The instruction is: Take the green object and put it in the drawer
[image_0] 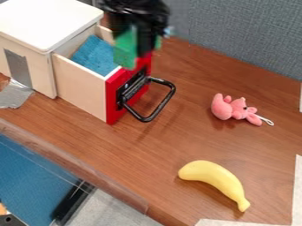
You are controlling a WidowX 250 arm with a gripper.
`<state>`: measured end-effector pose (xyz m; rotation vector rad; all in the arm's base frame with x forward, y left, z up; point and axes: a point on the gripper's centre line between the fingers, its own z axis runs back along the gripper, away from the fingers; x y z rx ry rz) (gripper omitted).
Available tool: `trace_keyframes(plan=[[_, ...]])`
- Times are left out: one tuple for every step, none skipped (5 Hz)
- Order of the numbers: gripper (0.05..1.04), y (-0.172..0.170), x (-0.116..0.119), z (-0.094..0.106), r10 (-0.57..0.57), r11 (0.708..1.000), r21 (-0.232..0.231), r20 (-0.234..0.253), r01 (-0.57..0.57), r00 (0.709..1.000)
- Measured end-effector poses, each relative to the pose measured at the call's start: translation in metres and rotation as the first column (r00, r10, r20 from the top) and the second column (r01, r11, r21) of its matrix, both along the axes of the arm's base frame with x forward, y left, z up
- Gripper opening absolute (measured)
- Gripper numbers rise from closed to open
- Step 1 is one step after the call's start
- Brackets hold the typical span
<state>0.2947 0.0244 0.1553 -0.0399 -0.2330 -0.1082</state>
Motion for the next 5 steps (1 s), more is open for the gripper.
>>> trace_keyframes(plan=[[0.578,0.026,0.004,-0.007,0.053,0.999,0.011,-0.009,-0.053,0.999],[0.578,0.038,0.014,-0.02,0.082,0.996,0.029,-0.037,-0.081,0.996],[0.578,0.051,0.023,-0.036,0.113,0.993,0.043,-0.074,-0.11,0.991],[0.578,0.058,0.035,-0.049,0.117,0.992,0.047,-0.102,-0.113,0.988],[0.578,0.07,0.042,-0.058,0.137,0.99,0.061,-0.116,-0.131,0.984]])
